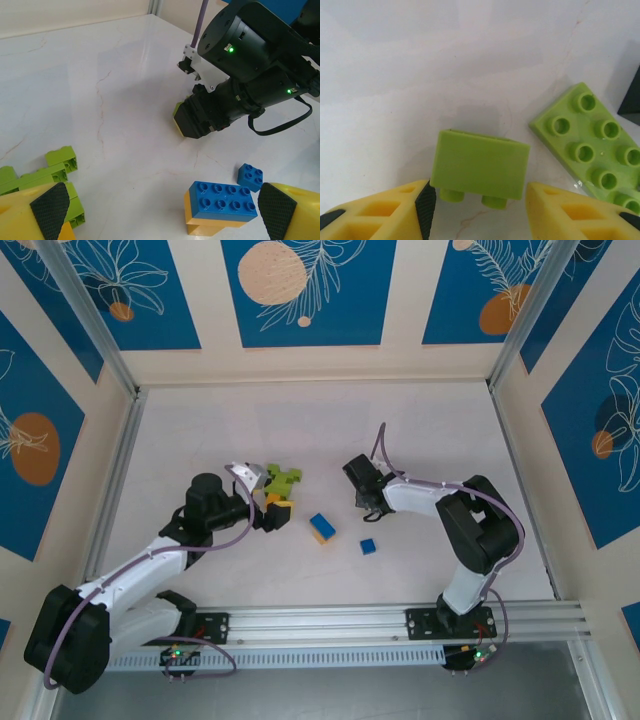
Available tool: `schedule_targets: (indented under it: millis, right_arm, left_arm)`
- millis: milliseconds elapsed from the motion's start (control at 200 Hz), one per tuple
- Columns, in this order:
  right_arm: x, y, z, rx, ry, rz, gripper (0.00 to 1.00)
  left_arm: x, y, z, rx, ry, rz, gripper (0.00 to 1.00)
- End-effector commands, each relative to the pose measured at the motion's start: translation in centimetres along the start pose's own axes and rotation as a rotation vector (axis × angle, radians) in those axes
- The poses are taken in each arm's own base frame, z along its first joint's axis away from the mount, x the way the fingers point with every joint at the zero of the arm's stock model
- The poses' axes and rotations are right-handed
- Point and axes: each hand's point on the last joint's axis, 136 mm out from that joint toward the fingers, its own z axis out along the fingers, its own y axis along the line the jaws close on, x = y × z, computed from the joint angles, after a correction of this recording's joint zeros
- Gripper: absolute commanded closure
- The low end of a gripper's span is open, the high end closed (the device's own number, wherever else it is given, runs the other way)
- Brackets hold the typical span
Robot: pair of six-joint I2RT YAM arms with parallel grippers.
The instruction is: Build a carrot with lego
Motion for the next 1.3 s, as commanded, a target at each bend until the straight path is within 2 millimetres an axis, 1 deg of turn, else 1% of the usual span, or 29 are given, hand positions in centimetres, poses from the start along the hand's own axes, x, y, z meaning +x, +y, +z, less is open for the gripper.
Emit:
schedule_targets:
  millis: [0,235,620,890,965,1045,1080,1085,1120,1125,1150,1295]
  right_arm:
    - [-1.3,0.2,-0.7,-0.020,-0.075,0.023,0.47]
    - [-2.0,1.0,-0.6,-0.037,-0.090,0.014,0.47]
    - [-1.9,0.8,-0.3,-0.013,-0.078,0.006,0.54]
    - [-1.8,0.8,-0.3,-0.001,-0.061,-0.011,0.66]
    - [-1.9,0.9,-0.7,-0.004,-0.044,-0.024,0.69]
    - [-1.9,1.2,-1.7,-0.021,0.004,-0.053,0.70]
    - [-1.7,1.4,-2.2,-0.030,0.053,-0.078,0.70]
    - [-1.9,1.6,-2.4,-0.034,0.055,-0.077,0.70]
    - [-1.6,2.1,-3.0,-0.064,0.123,-0.102,0.69]
    - [-1.2,2.0,-3.0,-0.062,0.141,-0.112,0.69]
    - [-1.2,2.2,-3.6,-0.074,0.189,-0.130,0.69]
    - [0.6,2.1,-6.3,-0.121,0.425,-0.238,0.67]
  left_arm:
    - [-1.7,-0.5,0.0,0.026,-0.045,0.036,0.01]
    - [-1.7,-0.5,0.0,0.028,-0.044,0.036,0.00]
    - [-1.8,-0.6,0.0,0.031,-0.046,0.037,0.01]
    - [-1.7,-0.6,0.0,0.030,-0.045,0.037,0.01]
    - [-1.8,-0.6,0.0,0.031,-0.045,0.037,0.01]
    - [-1.7,-0.5,0.0,0.028,-0.044,0.036,0.01]
    - [-1.8,-0.6,0.0,0.030,-0.046,0.038,0.01]
    - [-1.8,-0.6,0.0,0.030,-0.045,0.037,0.01]
    - [-1.8,-0.6,0.0,0.028,-0.044,0.037,0.01]
    - [-1.8,-0.5,0.0,0.027,-0.044,0.037,0.01]
    - [-1.8,-0.5,0.0,0.027,-0.045,0.038,0.00]
    - [-1.8,-0.6,0.0,0.030,-0.045,0.038,0.00]
